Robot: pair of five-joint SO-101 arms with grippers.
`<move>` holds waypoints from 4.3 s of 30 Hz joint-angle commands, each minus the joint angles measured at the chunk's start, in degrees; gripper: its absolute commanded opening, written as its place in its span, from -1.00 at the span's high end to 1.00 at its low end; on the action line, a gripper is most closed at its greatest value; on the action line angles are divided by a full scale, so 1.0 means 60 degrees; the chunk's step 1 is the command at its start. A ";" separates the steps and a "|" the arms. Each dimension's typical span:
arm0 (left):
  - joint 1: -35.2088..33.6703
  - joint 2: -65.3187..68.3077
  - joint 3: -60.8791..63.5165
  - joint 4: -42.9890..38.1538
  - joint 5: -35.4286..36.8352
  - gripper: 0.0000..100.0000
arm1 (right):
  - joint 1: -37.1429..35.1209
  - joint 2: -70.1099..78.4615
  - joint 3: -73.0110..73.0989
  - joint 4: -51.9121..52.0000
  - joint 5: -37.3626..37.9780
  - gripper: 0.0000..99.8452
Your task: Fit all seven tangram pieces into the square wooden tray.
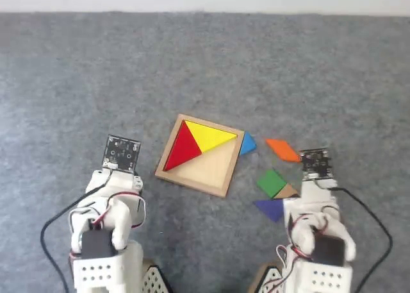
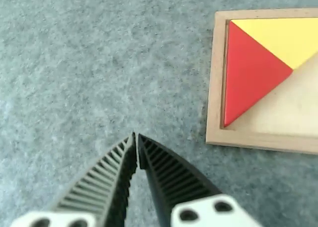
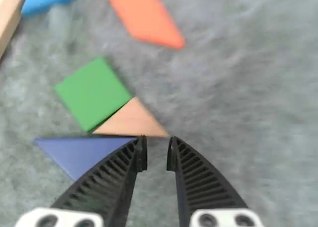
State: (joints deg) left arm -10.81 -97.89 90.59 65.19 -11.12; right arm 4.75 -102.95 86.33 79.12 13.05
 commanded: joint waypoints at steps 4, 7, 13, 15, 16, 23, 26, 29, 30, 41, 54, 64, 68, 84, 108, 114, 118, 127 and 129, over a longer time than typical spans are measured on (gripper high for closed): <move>0.0601 -0.0923 0.0872 -0.0410 -0.0161 0.98 | -0.0212 0.0359 -0.1758 0.0505 0.0396 0.85; 0.0630 -0.1070 0.0901 -0.0278 -0.0176 0.97 | -0.0564 0.1736 -0.1978 -0.0139 0.0396 0.85; 0.0586 -0.1040 0.0901 -0.0234 -0.0161 0.97 | -0.0901 0.6249 -0.3897 -0.1516 0.0410 0.84; 0.0513 -0.1040 0.0901 -0.0220 -0.0176 0.97 | -0.1136 0.7788 -0.4835 -0.1634 0.0835 0.83; 0.0352 -0.1040 0.0901 -0.0205 -0.0176 0.97 | -0.1253 0.8432 -0.5201 -0.1663 0.1377 0.80; -0.0337 -0.1040 0.0901 -0.0059 -0.0176 0.97 | -0.2777 1.2125 -0.6168 -0.3582 0.1055 0.35; -0.0352 -0.1040 0.0886 -0.0015 -0.0176 0.97 | -0.2733 1.3121 -0.6168 -0.4930 0.1275 0.25; -0.0352 -0.1040 0.0886 -0.0015 -0.0176 0.97 | -0.2527 1.3810 -0.6183 -0.6000 0.1832 0.24; -0.0352 -0.1040 0.0886 -0.0015 -0.0176 0.97 | -0.2527 1.4029 -0.6154 -0.6381 0.2095 0.24; -0.0352 -0.1040 0.0901 -0.0015 -0.0176 0.97 | -0.2147 1.5714 -0.6418 -0.7788 0.3575 0.51; -0.0352 -0.1040 0.0901 0.0000 -0.0190 0.97 | -0.1663 1.7223 -0.8718 -0.6176 0.2886 0.94; -0.0352 -0.1040 0.0901 0.0000 -0.0190 0.97 | -0.1692 1.7707 -1.0696 -0.4227 0.3399 0.93; -0.0352 -0.1040 0.0901 0.0000 -0.0190 0.97 | -0.1780 1.7795 -1.0755 -0.4242 0.4132 0.63; -0.0352 -0.1040 0.0901 0.0132 -0.0190 0.97 | -0.2147 1.9333 -1.1238 -0.4168 0.3927 0.57; -0.0352 -0.1040 0.0901 0.0176 -0.0190 0.97 | -0.1238 1.8791 -1.3568 -0.1824 0.3077 0.93; -0.0352 -0.1040 0.0901 0.0176 -0.0190 0.97 | -0.0740 1.8337 -1.3538 -0.0930 0.9421 0.79; -0.0352 -0.1040 0.0901 0.0176 -0.0190 0.97 | -0.0872 1.8073 -1.3524 0.0579 1.1736 0.34; -0.0352 -0.1040 0.0901 0.0176 -0.0190 0.97 | -0.1179 1.8015 -1.2484 -0.0242 1.3495 0.16; -0.0352 -0.1040 0.0901 0.0176 -0.0190 0.97 | -0.1370 1.7912 -1.1810 -0.0901 1.3773 0.19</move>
State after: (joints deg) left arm -12.57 -103.08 96.22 65.71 -11.65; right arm -1.93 9.41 12.31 78.24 92.79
